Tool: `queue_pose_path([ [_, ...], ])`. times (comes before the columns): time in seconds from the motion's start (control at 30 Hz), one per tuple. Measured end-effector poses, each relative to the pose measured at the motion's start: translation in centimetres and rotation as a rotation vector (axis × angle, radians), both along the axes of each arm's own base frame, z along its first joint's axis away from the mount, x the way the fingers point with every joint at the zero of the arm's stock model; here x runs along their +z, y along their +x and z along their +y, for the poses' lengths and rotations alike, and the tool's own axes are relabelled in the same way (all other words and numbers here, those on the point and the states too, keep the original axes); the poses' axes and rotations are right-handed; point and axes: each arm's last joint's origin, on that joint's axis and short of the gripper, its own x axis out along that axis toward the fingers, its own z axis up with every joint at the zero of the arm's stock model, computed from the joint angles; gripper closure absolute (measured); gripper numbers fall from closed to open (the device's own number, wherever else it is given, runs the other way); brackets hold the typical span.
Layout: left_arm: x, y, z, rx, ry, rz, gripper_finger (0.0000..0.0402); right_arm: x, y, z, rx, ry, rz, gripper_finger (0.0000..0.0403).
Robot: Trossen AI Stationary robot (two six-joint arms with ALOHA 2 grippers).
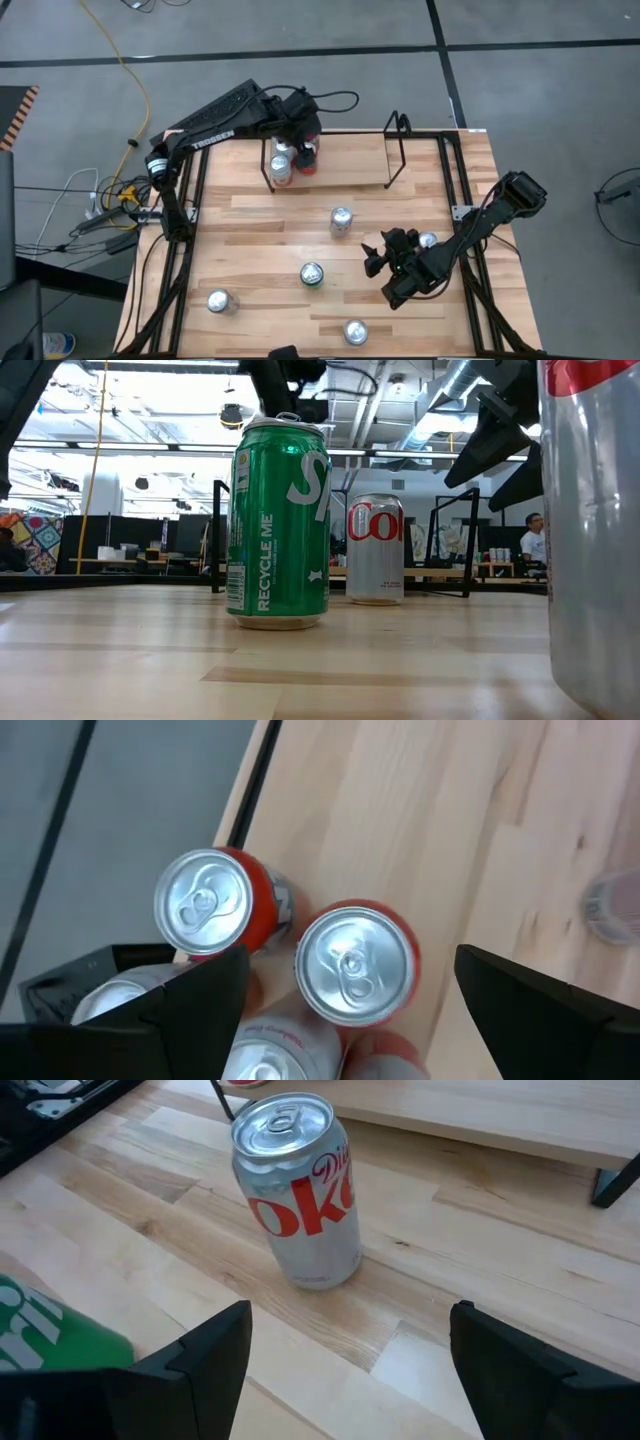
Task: Place canned beverage on shelf
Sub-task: Put the bottom red soda can on the shelf aligned with the other red soda can
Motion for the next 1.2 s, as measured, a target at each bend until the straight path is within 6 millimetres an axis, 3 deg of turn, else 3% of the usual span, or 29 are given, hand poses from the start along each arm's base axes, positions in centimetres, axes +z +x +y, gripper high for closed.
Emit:
queue_pose_path([
  [0.3,4.0,-1.9,-2.1,-0.03,0.057,-0.115,0.0065,0.0,0.2,0.1,-0.003,0.021,-0.023,0.0088],
  [0.57,7.5,-3.7,-6.0,-0.179,0.024,-0.247,0.0065,0.0,0.2,0.2,-0.003,0.025,-0.025,0.0088],
  [0.77,7.9,-3.2,-9.5,-0.335,0.033,-0.245,0.0065,0.0,0.2,0.2,-0.003,0.027,-0.024,0.0088],
  [0.97,7.9,-2.4,-13.9,-0.639,0.021,-0.252,0.0065,0.0,0.0,0.2,0.001,0.022,-0.016,0.0088],
  [1.2,7.9,-2.1,-17.3,-0.754,0.061,-0.24,0.0065,0.0,-0.2,0.2,0.001,0.007,0.004,0.0088],
])
